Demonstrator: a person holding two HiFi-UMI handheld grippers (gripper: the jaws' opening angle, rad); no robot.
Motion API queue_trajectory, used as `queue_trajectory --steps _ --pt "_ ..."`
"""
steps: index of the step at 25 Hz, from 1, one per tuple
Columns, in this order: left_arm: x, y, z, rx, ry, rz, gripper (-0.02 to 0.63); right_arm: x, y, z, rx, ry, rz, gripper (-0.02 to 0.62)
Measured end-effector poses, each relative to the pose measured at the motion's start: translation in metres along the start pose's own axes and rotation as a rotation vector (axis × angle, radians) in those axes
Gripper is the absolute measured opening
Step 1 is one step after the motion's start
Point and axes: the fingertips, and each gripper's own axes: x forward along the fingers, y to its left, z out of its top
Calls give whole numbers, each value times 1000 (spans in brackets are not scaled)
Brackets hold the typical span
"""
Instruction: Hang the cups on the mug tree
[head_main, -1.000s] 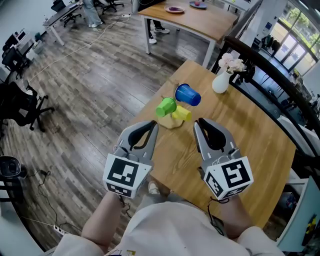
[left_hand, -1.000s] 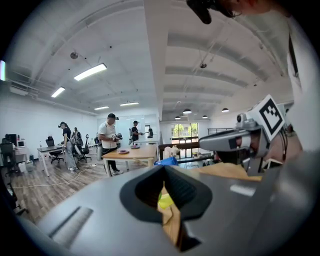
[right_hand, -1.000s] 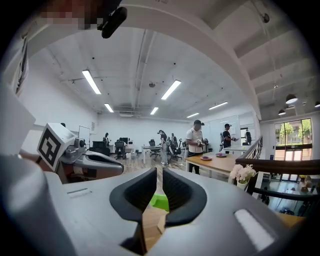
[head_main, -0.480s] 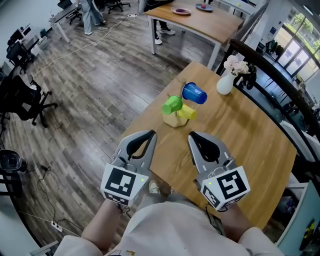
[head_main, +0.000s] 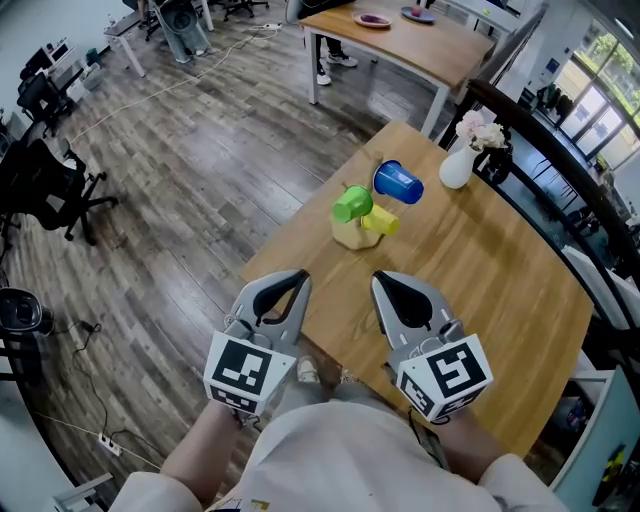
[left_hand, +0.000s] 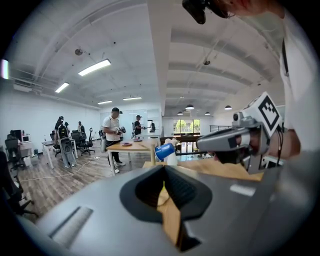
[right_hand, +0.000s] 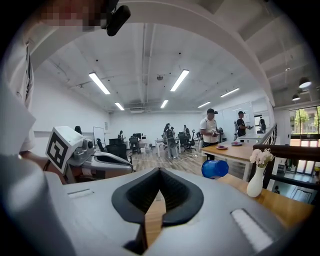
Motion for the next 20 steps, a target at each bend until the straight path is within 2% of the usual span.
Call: queue_trajectory --steps 20 --pt "-10 -8 -1 5 -4 -19 2 2 14 -11 -30 20 18 0"
